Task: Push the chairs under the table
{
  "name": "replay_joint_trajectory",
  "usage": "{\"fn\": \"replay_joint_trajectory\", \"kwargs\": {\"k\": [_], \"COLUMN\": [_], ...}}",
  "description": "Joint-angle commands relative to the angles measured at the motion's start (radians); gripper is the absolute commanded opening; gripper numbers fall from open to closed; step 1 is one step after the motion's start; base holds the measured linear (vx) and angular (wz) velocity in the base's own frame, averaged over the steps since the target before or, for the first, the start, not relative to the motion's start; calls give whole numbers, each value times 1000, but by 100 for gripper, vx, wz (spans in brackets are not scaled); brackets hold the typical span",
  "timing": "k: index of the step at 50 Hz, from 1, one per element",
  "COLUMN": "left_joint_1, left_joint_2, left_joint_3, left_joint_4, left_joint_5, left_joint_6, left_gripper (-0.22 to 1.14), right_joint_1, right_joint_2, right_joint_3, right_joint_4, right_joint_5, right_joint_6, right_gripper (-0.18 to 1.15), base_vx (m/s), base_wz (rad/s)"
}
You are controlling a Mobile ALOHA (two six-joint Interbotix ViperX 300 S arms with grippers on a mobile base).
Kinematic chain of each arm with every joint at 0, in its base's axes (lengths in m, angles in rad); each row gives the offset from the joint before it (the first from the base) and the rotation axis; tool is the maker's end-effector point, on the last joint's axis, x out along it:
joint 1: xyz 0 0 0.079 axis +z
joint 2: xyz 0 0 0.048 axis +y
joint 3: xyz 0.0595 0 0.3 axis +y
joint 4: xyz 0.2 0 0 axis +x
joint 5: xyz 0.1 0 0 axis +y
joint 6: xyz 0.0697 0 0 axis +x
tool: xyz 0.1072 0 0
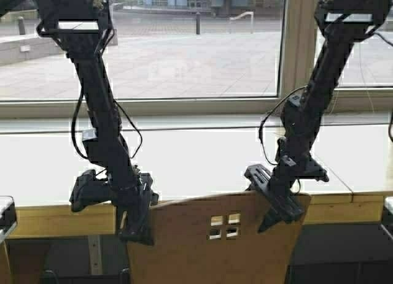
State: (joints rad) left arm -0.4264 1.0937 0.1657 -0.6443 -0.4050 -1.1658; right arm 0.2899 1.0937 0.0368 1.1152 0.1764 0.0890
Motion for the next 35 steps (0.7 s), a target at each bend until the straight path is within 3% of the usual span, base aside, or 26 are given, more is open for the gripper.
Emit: {"fn": "replay_joint_trajectory", "kwargs": {"k": [1,35], "left_joint_1": [55,15], "left_joint_2": [-104,-457], "left_joint_3": [3,224], "left_joint_4": [-3,43], "left_joint_5": [-6,17], "left_joint_6": [8,51], "left_gripper": [88,88], "right_joint_1": [-15,-29], "right_joint_2": [-61,-511], "right_joint_3": [57,293], "right_joint_4": [-9,-29], "right_joint_5": [-17,-67], "right_joint_6": [-9,-8], "right_gripper": [80,80], "base_vx": [-1,-1], "base_wz": [1,1]}}
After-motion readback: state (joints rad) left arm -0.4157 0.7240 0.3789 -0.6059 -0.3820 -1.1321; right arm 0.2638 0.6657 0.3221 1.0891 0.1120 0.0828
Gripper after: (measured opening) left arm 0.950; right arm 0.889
